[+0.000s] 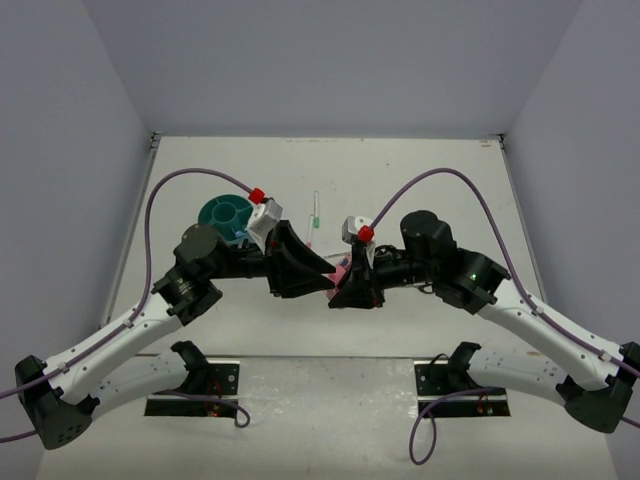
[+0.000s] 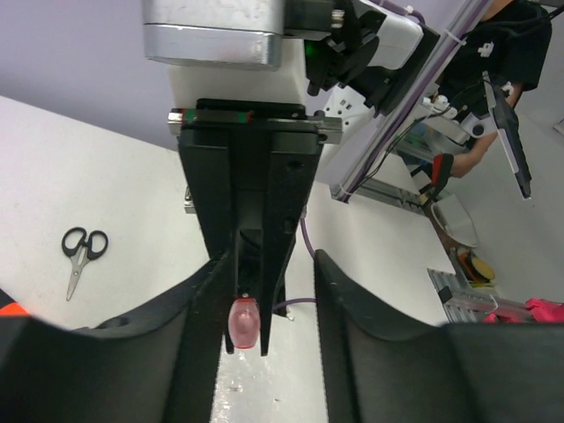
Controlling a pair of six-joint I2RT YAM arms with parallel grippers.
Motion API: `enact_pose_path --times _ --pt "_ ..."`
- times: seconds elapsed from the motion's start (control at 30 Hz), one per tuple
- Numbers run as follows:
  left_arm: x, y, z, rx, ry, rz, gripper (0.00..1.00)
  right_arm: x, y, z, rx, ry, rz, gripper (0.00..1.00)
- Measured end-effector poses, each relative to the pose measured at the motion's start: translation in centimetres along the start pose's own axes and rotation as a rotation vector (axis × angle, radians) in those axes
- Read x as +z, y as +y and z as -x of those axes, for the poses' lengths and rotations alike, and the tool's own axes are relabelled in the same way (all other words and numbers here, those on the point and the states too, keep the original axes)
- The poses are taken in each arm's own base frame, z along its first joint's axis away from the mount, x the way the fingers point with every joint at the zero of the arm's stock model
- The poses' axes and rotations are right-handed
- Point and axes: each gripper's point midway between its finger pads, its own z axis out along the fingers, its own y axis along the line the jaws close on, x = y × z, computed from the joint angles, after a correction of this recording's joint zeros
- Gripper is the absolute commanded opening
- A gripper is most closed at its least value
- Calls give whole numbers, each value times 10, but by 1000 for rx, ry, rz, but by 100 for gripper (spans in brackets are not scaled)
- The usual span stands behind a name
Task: Sort the stationery into containers
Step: Close the pen cap on the pen.
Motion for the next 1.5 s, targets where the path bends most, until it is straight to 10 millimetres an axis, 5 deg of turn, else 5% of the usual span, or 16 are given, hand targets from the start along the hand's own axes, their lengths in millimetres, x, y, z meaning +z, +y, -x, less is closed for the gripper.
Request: enact_pose_path --times 0.17,0.43,0.73,0.8,0.87,1.1,1.3,1.5 --pt "4 9 -7 -25 23 19 37 -5 6 1 -17 -9 4 0" --pt "6 9 -13 -32 49 -5 3 -10 6 2 -22 -16 -18 0" --pt "6 9 -13 -21 54 -12 0 -10 2 2 -23 -18 -41 0" --pt "6 11 -13 -17 50 -4 0 -11 1 3 -25 -22 -53 16" --pt "7 14 -11 -12 42 17 0 -12 -2 4 -29 -27 -72 43" --pt "0 42 -3 -30 -1 214 0 -21 -9 11 -55 -84 -153 86" --pt "-17 75 18 -28 -73 475 0 -25 -24 13 -41 -104 -250 98" --pt "-78 155 27 -38 -175 1039 0 -39 -44 10 -4 -152 -404 99"
